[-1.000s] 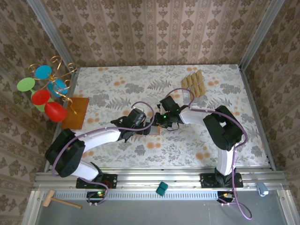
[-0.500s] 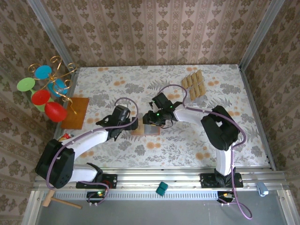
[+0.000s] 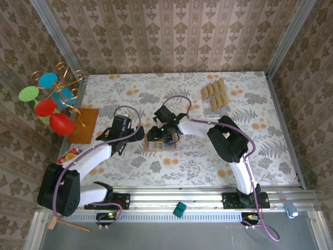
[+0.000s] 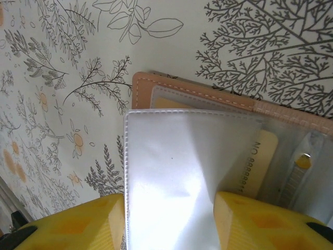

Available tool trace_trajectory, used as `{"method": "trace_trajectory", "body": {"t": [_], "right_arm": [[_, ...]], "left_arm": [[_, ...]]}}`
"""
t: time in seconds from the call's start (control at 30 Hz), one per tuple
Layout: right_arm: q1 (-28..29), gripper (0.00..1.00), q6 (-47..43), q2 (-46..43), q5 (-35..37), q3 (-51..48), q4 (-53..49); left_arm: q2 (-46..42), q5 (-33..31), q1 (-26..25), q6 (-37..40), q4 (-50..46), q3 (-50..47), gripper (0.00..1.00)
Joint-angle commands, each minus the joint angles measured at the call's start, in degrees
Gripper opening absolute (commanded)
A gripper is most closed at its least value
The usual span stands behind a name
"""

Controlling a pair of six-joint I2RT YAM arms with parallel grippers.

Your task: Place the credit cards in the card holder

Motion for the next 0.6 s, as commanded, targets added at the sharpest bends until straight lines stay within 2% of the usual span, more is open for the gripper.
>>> {"method": "trace_trajectory", "body": {"t": [0.0,0.1,0.3,0.57], "right_arm": [[0.24,0.51,1.57,0.92,2.15,0.5,-3.11],[0.27,0.51,2.04,0.54,2.09,0.2,-2.92],[0.18,0.65,2.27,-0.65,1.47,1.22,-2.49],[0.12,0.74,2.51,0.47,-0.25,2.96,-1.72]], "left_arm": [[-0.74,2.64,0.74,-0.31,0.59,-1.02,1.0],[-1.02,3.07,1.24,0.02,0.62,-1.64,1.0],[-1.11,5.11,3.25,0.64,-0.03,-1.37,1.0],[-0.34,6.26,4.02,0.83,-2.74,0.91,1.0]]}}
